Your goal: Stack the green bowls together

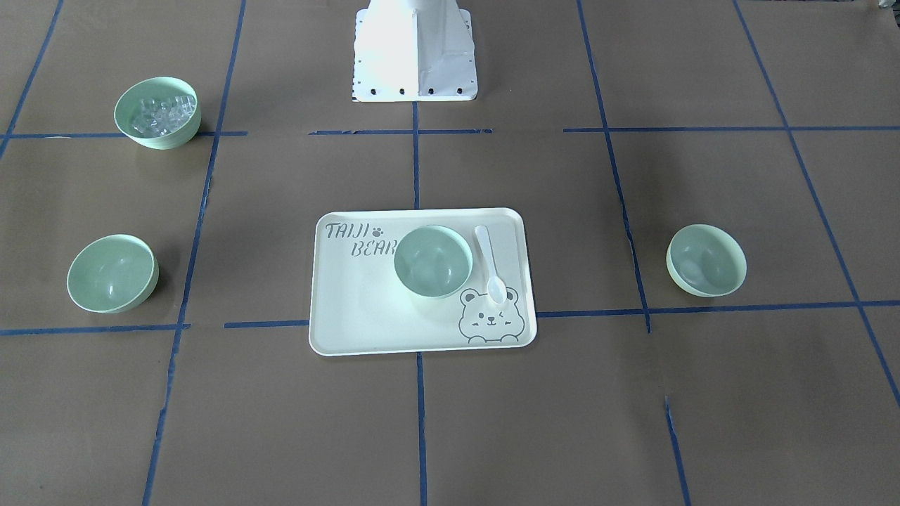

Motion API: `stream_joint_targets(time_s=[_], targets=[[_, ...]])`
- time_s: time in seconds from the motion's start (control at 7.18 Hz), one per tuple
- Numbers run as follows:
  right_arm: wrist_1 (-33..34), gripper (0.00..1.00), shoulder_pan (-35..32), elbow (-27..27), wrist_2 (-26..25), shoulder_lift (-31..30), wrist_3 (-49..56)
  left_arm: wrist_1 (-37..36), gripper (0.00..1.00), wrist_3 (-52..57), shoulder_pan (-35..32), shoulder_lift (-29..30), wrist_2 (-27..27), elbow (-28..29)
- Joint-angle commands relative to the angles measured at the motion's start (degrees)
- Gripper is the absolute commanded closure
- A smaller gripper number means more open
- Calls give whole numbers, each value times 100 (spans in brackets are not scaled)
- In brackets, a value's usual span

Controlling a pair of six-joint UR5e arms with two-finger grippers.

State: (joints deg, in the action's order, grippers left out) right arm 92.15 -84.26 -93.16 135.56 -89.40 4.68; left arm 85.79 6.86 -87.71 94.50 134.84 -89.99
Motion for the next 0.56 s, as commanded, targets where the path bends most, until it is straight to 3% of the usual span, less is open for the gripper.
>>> stream_joint_targets(time_s=[0.0, 0.28, 0.42], targets=[[388, 0, 15, -332, -3, -78, 76, -27, 0, -9, 0, -36, 8, -210], [497, 0, 94, -343, 6, -7, 24, 77, 0, 61, 0, -37, -18, -291], [454, 0, 120, -351, 32, 18, -46, 165, 0, 836, 35, -124, 7, -238]])
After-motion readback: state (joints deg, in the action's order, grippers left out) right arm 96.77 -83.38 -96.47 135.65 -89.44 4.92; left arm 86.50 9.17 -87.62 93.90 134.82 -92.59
